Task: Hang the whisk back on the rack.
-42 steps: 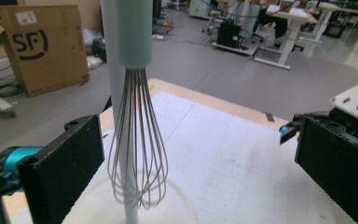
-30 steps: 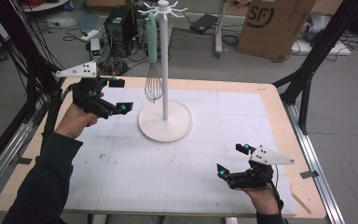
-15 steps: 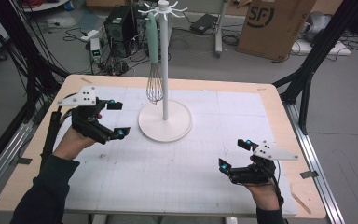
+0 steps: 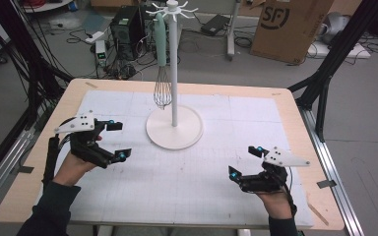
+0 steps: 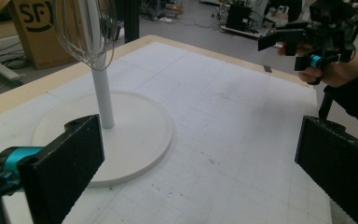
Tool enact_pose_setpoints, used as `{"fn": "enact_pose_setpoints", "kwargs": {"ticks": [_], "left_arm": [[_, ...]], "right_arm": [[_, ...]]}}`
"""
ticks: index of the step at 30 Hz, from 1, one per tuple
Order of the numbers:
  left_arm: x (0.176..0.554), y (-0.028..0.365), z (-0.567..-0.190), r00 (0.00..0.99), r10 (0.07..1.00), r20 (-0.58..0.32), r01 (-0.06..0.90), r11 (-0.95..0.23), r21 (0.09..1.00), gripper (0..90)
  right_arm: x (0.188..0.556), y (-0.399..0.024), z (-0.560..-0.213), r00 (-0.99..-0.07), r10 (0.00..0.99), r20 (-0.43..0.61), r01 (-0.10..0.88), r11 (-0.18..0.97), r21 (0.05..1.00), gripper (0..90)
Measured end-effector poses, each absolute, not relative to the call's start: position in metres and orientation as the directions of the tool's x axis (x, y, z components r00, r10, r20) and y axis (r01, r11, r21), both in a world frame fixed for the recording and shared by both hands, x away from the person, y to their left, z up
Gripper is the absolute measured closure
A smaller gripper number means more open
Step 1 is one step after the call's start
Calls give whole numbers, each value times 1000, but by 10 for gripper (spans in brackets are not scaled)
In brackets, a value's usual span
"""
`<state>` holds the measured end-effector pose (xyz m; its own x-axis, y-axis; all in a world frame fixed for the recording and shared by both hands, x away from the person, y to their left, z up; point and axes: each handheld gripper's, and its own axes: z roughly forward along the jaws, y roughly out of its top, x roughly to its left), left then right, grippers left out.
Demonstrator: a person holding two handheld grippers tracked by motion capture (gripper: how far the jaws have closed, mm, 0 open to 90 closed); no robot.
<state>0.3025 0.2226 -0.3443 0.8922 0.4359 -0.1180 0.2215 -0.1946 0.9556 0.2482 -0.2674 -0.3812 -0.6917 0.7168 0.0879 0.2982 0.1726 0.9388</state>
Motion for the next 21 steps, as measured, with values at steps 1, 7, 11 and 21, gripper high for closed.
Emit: {"fn": "enact_pose_setpoints", "kwargs": {"ticks": [1,7,11,21], "left_arm": [[301,224,-346,890,439,-122,226,-195,954,17],[294,233,-360,884,447,-137,226,-151,962,17],[290,236,-369,887,439,-142,227,-148,963,17],[283,239,-385,885,440,-156,245,-153,957,17]], "right_arm": [[248,-266,-382,-694,715,87,298,176,938,4],[247,-266,-383,-695,713,94,298,167,940,4],[246,-267,-383,-691,717,93,295,161,942,4],[242,-269,-387,-686,721,95,296,158,942,4]]}}
